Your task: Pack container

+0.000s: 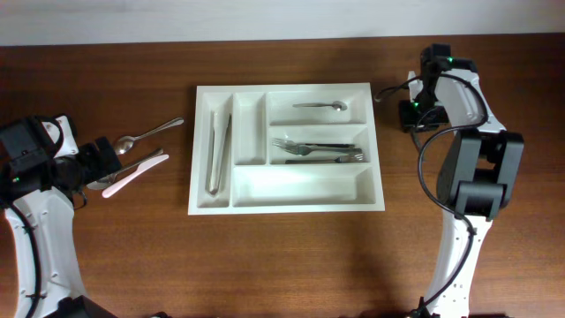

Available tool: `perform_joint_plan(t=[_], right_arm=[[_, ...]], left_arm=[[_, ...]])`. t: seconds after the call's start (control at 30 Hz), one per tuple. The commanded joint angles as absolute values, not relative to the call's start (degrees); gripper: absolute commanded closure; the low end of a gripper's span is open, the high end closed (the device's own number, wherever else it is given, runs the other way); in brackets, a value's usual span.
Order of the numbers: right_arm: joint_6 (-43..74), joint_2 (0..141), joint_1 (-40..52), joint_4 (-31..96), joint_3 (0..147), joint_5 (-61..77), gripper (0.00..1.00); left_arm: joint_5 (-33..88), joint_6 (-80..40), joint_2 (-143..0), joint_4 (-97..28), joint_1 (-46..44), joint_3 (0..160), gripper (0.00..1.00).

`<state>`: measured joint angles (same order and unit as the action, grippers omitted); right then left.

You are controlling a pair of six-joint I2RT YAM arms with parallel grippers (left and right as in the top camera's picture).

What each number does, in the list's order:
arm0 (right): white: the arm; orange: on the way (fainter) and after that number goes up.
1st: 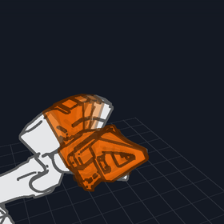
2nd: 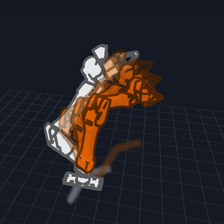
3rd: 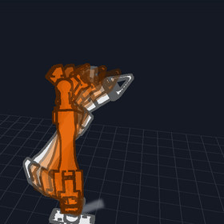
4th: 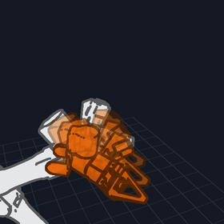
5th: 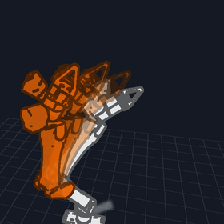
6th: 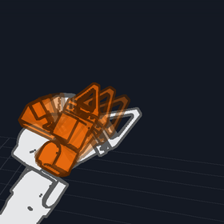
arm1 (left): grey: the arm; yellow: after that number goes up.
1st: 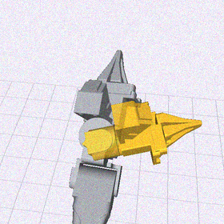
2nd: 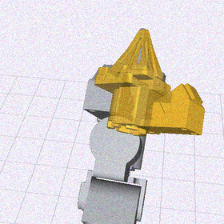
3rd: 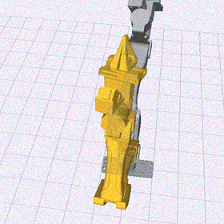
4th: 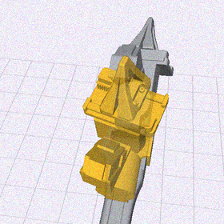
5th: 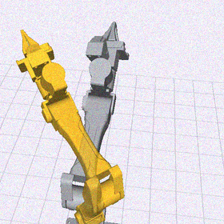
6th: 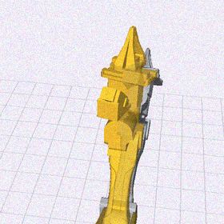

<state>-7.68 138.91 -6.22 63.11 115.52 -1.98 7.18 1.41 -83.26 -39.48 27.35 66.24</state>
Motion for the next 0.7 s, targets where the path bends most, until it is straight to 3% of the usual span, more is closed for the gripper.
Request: perform_joint_plan(t=[0.0,0.1,0.67], right_arm=[[-7.4,140.2,-5.1,62.5,113.0,-4.6,0.81],[-7.1,140.2,-5.3,62.6,113.0,-4.6,0.96],[-4.0,137.4,-5.4,63.2,113.6,-4.6,0.96]], left_arm=[[8.2,0.8,-83.6,-39.3,27.6,67.2,0.01],[8.2,0.8,-83.6,-39.3,27.6,67.2,0.01],[8.2,0.8,-83.6,-39.3,27.6,67.2,0.01]])
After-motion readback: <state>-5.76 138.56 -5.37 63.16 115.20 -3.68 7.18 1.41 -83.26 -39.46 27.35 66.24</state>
